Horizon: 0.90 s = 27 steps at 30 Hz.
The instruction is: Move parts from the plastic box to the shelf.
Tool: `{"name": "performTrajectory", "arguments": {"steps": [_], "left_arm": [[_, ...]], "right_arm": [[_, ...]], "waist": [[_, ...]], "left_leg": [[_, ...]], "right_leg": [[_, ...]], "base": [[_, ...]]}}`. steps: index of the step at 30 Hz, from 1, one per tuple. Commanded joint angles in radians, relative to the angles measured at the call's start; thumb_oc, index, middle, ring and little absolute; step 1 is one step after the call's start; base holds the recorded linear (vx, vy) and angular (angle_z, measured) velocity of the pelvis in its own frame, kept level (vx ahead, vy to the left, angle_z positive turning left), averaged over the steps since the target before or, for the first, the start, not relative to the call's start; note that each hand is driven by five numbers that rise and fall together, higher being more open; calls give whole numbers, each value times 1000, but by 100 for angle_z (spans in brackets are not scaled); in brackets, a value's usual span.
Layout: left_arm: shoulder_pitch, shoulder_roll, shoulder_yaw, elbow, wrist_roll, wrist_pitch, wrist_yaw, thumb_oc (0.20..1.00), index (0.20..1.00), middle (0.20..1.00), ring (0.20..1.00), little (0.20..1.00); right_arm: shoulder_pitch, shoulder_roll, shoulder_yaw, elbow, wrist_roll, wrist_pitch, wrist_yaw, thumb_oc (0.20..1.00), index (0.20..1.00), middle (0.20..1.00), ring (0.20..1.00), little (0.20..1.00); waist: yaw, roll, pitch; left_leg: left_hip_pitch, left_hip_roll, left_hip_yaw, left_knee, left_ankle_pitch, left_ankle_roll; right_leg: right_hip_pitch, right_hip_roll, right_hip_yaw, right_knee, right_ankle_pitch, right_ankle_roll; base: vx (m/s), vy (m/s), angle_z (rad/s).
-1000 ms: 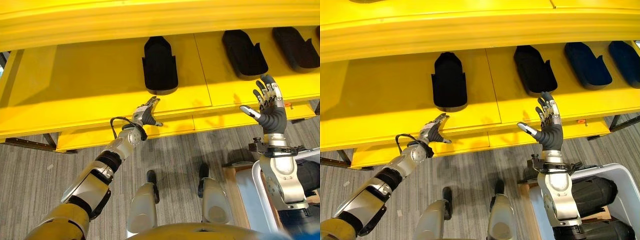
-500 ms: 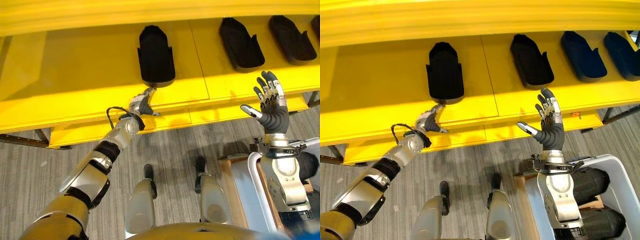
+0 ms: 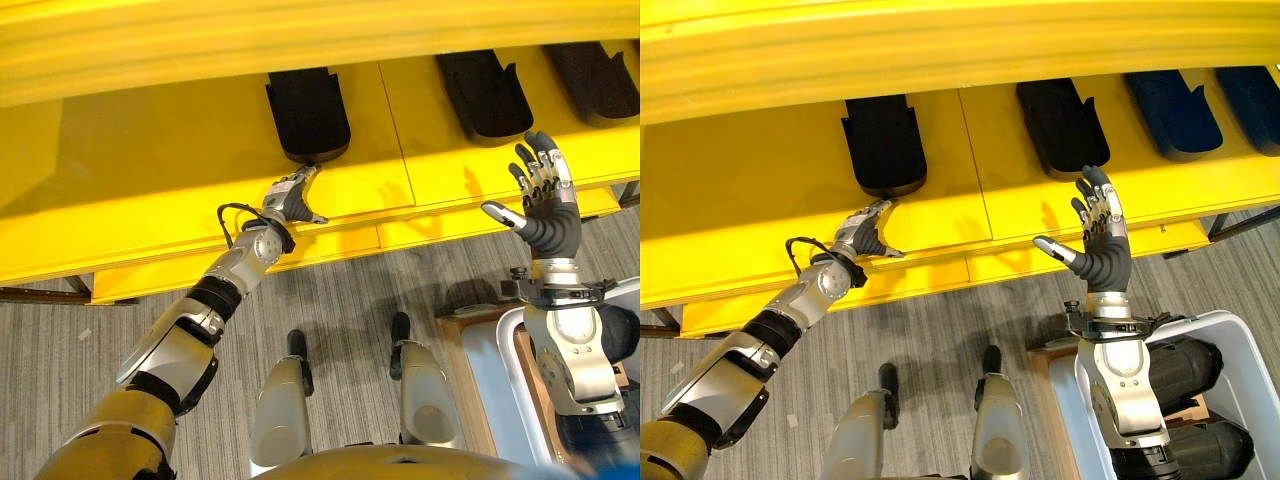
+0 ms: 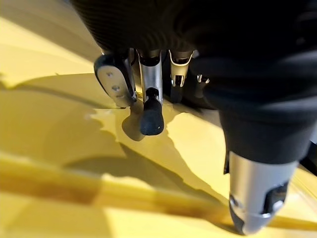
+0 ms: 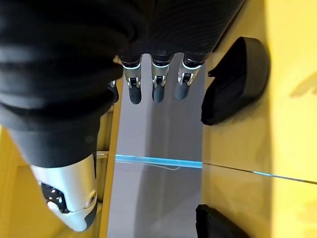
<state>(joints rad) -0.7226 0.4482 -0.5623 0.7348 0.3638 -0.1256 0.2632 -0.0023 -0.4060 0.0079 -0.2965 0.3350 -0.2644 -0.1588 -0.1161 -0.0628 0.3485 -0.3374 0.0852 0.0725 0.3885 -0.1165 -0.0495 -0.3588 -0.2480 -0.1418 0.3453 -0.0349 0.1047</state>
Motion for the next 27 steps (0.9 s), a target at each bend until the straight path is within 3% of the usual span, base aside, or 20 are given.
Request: {"name": "performTrajectory", "arguments": {"steps": [1,22,27], "left_arm": [[64,-45,-9,2,5,-21,-46,1000,1000,1000,1000,1000],[205,-40,22,-56,-44,-41,-95,1000,1000,1000,1000,1000],[287,-36,66,-143,-141,-64,-114,1000,1000,1000,1000,1000]], "right_arm": [[27,-22,-45,-66,30,-42,2,1000,1000,1000,1000,1000],[41,-16,-55,-50,28,-37,11,1000,1000,1000,1000,1000],[41,-3,-49,-42,30,-36,13,1000,1000,1000,1000,1000]], "waist": [[-3,21,-47],[13,30,-48],[27,33,-48]], "left_leg": [[-12,22,-34,-18,29,-3],[-13,16,-41,-13,28,1],[-7,14,-48,-25,35,3]], "right_leg": [[27,0,9,60,-53,29],[35,-5,3,63,-54,28],[43,-6,-6,58,-52,26]], "base": [[0,0,0],[-1,-1,0],[-5,-11,3]]}}
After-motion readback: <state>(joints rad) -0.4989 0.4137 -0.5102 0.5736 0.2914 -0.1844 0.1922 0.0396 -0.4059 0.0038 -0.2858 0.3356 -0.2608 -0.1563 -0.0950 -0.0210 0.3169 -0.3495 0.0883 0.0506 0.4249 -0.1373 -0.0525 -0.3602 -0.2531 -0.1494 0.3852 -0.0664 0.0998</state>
